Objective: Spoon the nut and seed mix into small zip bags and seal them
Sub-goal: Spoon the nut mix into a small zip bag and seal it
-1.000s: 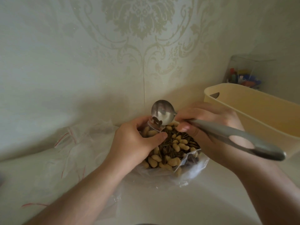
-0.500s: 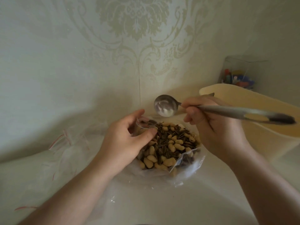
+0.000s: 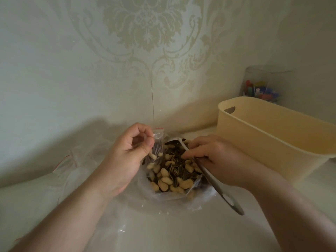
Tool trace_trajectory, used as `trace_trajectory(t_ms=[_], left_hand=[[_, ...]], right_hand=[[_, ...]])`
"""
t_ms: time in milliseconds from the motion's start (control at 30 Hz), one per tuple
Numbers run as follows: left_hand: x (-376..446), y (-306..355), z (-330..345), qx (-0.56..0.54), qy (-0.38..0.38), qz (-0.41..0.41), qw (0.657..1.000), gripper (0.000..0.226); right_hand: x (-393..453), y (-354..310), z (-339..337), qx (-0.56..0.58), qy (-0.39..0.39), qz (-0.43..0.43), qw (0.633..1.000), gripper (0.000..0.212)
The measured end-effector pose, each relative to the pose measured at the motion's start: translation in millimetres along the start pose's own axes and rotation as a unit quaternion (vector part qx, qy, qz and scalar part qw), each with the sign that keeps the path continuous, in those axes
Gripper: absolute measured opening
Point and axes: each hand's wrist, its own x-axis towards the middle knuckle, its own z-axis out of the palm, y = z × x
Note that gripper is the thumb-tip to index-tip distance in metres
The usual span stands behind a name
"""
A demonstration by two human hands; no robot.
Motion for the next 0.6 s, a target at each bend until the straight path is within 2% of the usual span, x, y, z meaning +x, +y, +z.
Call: trace_trajectory(t_ms=[133,233,300,333,433,500,567,600], left_hand=[[1.0,3.2,5.2,-0.052,0.064,-0.012,0.996,0.035],[0.3,6.3,13.0,-0.139,0.095,-0.047,0.985,0.014],[-1.5,9.5,17.5,-0.166,0.089,-0.045,0.981,0.007],[-2.8,11.0,20.0,-0.168,0.081,-0.039,0.982,0.008],[-8.1,14.0,29.4,-0.166,0.058,-0.017,0.984,0.011],[-10.1,12.3,32.4,-0.158,0.055,-0.007,0.986,0.013],[-10.5,10.3,31.1,-0.160,0.038,-0.013,0.986,0.026],[-10.5,8.5,29.2,-0.150,0.022,-0.020,0.988,0.046]], right_hand=[[-0.4,-4.7,-3.8,0.024,-0.021,0.047,0.998,0.056],[0.4,-17.3,-12.9,0.109,0.062,0.112,0.986,0.040],[1.6,-31.1,-17.6,0.205,0.128,0.165,0.956,0.027],[2.3,-38.2,-19.0,0.263,0.140,0.177,0.938,0.031],[5.5,-59.4,-13.9,0.393,0.082,0.131,0.906,0.050],[6.9,-70.8,-5.8,0.428,0.062,0.105,0.895,0.039],[8.6,-74.5,-2.0,0.445,0.091,0.110,0.884,0.030],[8.5,-74.2,-1.4,0.456,0.106,0.115,0.876,0.029]])
